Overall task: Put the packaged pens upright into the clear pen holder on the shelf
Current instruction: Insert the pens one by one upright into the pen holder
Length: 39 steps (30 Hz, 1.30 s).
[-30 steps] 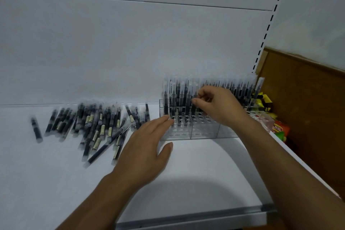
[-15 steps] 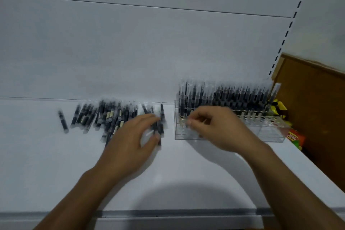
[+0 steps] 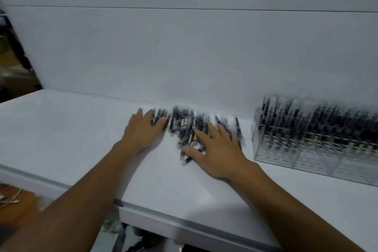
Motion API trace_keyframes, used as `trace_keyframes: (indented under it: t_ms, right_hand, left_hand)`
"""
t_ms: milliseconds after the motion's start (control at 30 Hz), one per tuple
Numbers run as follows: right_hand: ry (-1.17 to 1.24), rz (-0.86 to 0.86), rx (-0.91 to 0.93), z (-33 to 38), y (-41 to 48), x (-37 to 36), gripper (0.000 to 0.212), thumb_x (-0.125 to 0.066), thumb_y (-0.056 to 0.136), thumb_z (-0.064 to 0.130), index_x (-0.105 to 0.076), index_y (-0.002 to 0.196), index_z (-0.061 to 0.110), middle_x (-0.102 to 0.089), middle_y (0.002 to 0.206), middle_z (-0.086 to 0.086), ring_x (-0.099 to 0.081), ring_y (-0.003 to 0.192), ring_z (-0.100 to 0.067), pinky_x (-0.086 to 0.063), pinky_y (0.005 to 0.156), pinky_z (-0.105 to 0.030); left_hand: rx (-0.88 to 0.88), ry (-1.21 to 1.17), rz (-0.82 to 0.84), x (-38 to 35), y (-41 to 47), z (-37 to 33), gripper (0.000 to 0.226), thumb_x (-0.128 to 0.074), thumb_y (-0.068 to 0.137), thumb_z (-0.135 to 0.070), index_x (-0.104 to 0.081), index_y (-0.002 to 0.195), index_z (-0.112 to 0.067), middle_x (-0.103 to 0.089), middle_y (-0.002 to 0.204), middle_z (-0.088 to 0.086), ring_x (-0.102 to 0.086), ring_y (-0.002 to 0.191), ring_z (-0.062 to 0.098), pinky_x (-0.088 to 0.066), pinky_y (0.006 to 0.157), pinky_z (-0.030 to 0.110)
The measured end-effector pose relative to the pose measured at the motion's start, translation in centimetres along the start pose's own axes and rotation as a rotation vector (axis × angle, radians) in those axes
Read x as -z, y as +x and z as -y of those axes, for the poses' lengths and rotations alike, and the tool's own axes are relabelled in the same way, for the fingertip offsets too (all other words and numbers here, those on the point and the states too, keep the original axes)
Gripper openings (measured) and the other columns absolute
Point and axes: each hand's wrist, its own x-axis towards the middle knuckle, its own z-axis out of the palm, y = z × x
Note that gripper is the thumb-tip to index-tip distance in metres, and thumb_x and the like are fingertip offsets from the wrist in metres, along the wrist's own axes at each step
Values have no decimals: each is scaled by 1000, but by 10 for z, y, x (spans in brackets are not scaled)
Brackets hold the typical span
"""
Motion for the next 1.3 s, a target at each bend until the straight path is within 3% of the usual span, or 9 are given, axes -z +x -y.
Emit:
trace_keyframes:
  t_ms: [133, 233, 333, 467, 600, 733, 867, 1100, 1300]
  right_hand:
    - [56, -43, 84, -1, 4, -9, 75, -25, 89, 75, -20, 153, 37, -2, 165, 3, 5, 151, -18, 2, 122, -48]
    - [146, -86, 139, -5, -1, -9, 64, -40, 93, 65, -31, 150, 37, -14, 163, 7, -6, 150, -13, -8, 122, -39]
    - [178, -139, 130, -4, -4, -6, 59, -46, 91, 64, -41, 144, 39, -23, 160, 10, -18, 147, -13, -17, 121, -37]
    - [176, -230, 96, 2, -7, -1, 46, -50, 90, 62, -60, 127, 36, -45, 147, 11, -38, 136, -12, -29, 109, -31]
    - [192, -357, 75, 3, -4, 1, 19, -59, 92, 43, -70, 97, 29, -65, 109, 12, -57, 101, -8, -45, 93, -29]
    - [231, -385, 17, 5, 0, 2, 15, -59, 93, 23, -67, 106, 25, -65, 97, 8, -57, 81, -9, -54, 81, -31]
    - [334, -404, -27, -1, -1, 0, 25, -57, 93, 15, -64, 116, 23, -64, 94, 10, -59, 74, -6, -51, 74, -26]
    - [432, -479, -20, -8, 2, -2, 29, -54, 97, 18, -60, 125, 24, -59, 101, 9, -52, 77, 3, -39, 59, -4]
    - [462, -495, 21, -4, 3, -4, 28, -54, 97, 23, -64, 123, 23, -53, 104, 9, -56, 89, -11, -49, 82, -29]
  left_hand:
    - [-98, 26, 73, -1, -6, -3, 45, -36, 98, -52, -55, 113, -14, -58, 121, 12, -50, 119, 33, -40, 100, 45]
    - [-178, 26, 153, 1, -31, -7, 56, -36, 99, -49, -40, 144, -15, -35, 152, 8, -26, 143, 25, -22, 115, 37]
    - [-206, -17, 159, 3, -53, -12, 54, -37, 100, -46, -36, 147, -19, -26, 157, -4, -11, 147, 16, -15, 115, 32]
    - [-254, -86, 111, 7, -74, -9, 50, -44, 98, -43, -45, 142, -21, -41, 148, -7, -30, 140, 11, -25, 109, 26]
    - [-198, -182, -5, 13, -79, -5, 38, -53, 96, -38, -56, 133, -29, -54, 136, -11, -50, 122, 8, -36, 98, 23]
    - [-55, -216, -113, 22, -51, -1, 39, -61, 91, -37, -58, 127, -23, -56, 128, -4, -56, 108, 13, -40, 87, 28]
    - [47, -16, 53, 29, -27, 0, 56, -70, 80, -36, -51, 130, -19, -61, 109, -1, -57, 98, 21, -43, 77, 30]
    - [95, 148, 182, 37, -25, 6, 69, -66, 78, -33, -39, 140, -27, -61, 124, -4, -55, 113, 21, -45, 86, 31]
    - [99, 317, 145, 43, -29, 4, 29, -56, 84, -25, -58, 111, -13, -63, 106, 5, -59, 94, 25, -47, 74, 32]
